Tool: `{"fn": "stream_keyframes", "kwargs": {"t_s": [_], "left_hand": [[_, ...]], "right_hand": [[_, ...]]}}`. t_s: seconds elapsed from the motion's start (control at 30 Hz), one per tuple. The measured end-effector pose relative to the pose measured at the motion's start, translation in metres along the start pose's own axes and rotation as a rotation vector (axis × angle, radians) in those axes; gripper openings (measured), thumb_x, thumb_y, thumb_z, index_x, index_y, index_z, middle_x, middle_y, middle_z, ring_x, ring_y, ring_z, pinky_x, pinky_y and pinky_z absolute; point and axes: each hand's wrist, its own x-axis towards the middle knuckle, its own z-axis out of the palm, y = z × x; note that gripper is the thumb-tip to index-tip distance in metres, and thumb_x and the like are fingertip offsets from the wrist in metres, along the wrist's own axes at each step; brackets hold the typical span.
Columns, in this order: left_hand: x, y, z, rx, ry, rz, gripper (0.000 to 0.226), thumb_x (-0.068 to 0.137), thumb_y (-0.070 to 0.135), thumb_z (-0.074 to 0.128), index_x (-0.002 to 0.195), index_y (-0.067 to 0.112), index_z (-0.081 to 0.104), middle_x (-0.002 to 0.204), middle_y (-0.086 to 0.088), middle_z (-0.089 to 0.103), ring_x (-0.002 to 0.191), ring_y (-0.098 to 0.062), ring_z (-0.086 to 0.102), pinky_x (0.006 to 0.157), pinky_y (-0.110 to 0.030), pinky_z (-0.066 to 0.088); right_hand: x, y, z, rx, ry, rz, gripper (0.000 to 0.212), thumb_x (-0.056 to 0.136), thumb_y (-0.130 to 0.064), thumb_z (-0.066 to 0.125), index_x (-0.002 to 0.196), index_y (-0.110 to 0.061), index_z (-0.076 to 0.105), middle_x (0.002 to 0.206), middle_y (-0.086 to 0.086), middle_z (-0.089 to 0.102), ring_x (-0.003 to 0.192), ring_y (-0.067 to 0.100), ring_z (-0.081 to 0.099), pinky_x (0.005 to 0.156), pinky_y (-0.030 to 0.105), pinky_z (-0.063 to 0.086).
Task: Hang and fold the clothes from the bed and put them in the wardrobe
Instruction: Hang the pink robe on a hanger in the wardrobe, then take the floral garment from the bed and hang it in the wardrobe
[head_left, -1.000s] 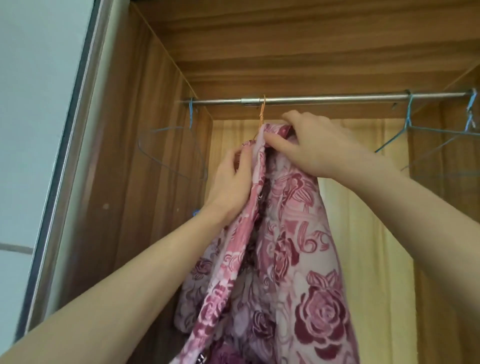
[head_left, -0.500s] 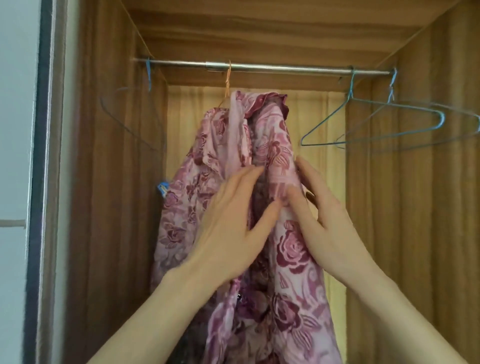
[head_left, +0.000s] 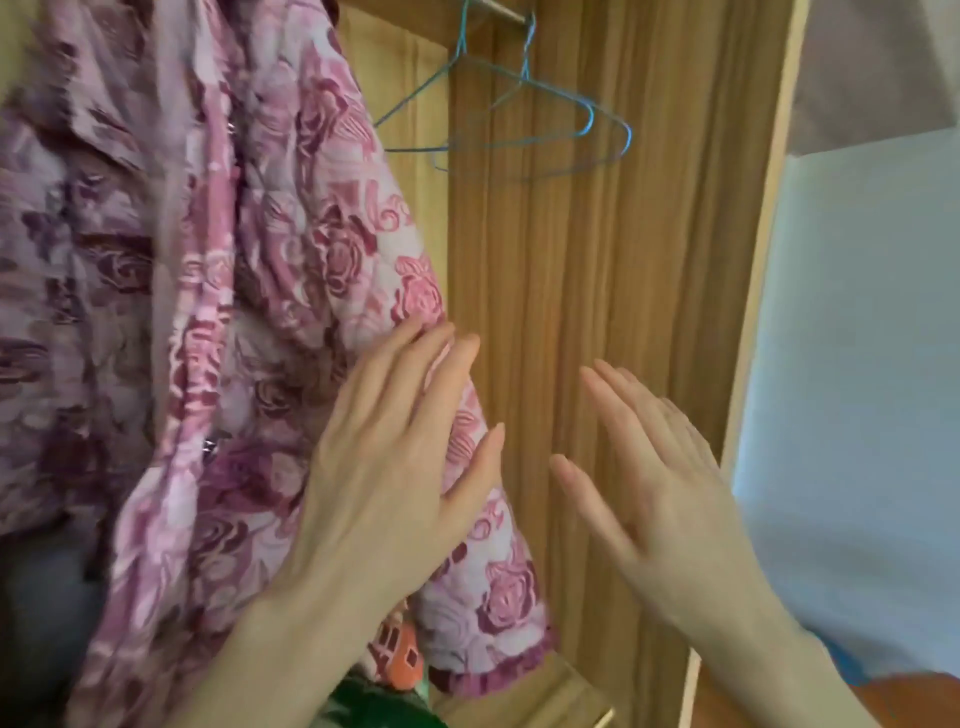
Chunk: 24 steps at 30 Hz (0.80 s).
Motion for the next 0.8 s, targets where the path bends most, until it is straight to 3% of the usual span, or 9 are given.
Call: {"fn": "stream_keyframes", "kwargs": {"t_s": [0.3,0.4,0.5,0.8], "left_hand": [[-0.031,0.090,0.096,-0.276,-0.129,0.083,0.054,0.103,0.037,0.056,0.148,0.007,0.055,0.147,-0.008,0.060,0.141,-0.027,0.053,0.126,-0.048,0.031],[-0.038,0.123,0.136,-0.365,-0.181,0.115,0.053,0.104,0.040,0.054,0.146,0.008,0.058,0.148,-0.008,0.060,0.141,-0.027,0.053,0.124,-0.051,0.034],[-0.044,0.157,0.179,-0.458,-0.237,0.134,0.055,0.103,0.041,0.057,0.147,0.009,0.058,0.150,-0.007,0.058,0.143,-0.026,0.051,0.124,-0.049,0.036],[-0.025,0.261,0.292,-0.662,-0.280,0.223,0.056,0.105,0.046,0.050,0.144,0.008,0.060,0.148,-0.010,0.061,0.142,-0.029,0.053,0.121,-0.049,0.040]], "right_hand": [[-0.103,0.061,-0.057,-0.437,-0.112,0.257,0.069,0.106,-0.061,0.042,0.164,-0.024,0.031,0.169,-0.005,0.032,0.159,0.011,0.019,0.131,0.034,0.010],[-0.128,0.086,-0.069,-0.606,-0.135,0.308,0.069,0.108,-0.062,0.030,0.162,-0.020,0.034,0.165,0.003,0.039,0.156,0.023,0.030,0.128,0.047,0.024],[-0.149,0.113,-0.079,-0.683,-0.137,0.398,0.069,0.107,-0.061,0.034,0.159,-0.016,0.041,0.162,0.007,0.045,0.152,0.028,0.038,0.122,0.054,0.036],[-0.190,0.217,-0.105,-0.794,-0.109,0.568,0.062,0.103,-0.056,0.048,0.146,-0.012,0.059,0.149,0.007,0.060,0.142,0.025,0.053,0.116,0.051,0.045]]}}
